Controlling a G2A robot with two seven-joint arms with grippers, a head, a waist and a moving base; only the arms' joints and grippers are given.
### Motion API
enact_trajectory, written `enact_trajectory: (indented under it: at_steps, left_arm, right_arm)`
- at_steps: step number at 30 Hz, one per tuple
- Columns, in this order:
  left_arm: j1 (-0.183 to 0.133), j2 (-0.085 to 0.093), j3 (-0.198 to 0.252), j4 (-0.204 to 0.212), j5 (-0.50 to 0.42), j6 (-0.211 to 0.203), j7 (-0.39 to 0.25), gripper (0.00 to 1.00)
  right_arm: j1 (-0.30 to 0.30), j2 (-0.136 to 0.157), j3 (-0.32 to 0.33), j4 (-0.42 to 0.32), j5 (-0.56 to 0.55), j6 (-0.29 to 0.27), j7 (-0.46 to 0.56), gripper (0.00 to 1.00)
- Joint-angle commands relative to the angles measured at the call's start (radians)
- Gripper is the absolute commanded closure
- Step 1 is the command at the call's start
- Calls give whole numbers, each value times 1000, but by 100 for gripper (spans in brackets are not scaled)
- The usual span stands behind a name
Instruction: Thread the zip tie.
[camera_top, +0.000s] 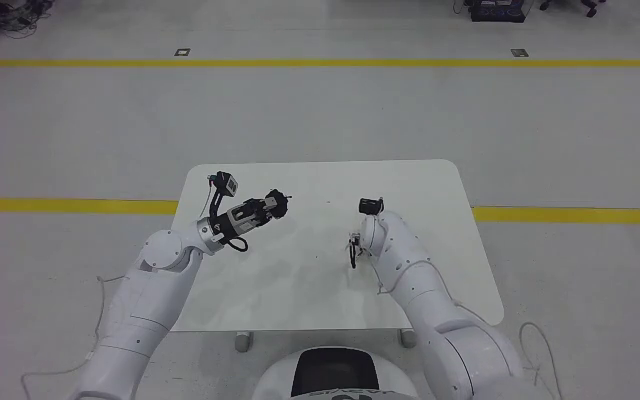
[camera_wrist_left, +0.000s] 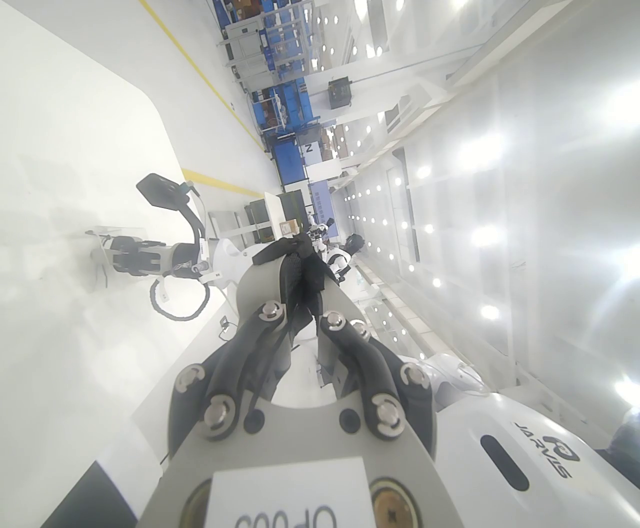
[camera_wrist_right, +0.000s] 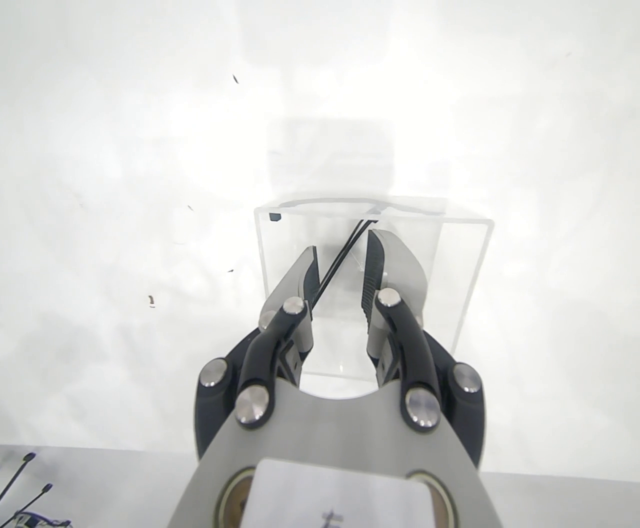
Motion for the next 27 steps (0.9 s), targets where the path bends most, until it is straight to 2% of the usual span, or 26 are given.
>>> enact_trajectory:
  at_steps: [1,3,8,16,20,27]
  left_arm:
    - [0,0,0,0,0,0,0,100]
    - [0,0,0,0,0,0,0,100]
    - [0,0,0,0,0,0,0,100]
    - [0,0,0,0,0,0,0,100]
    - [0,0,0,0,0,0,0,100]
    - [0,0,0,0,0,0,0,100]
  right_arm:
    - [6,-1,3,12,1,0,-5,82]
    - [12,-1,6,23,1,0,-10,85]
    - [26,-4,14,51,2,0,-23,100]
    - [25,-8,23,52,-5,0,-48,100]
    - [-13,-10,19,-17,-16,0,-48,100]
    - [-120,0,9,-209,-36,-11,0,100]
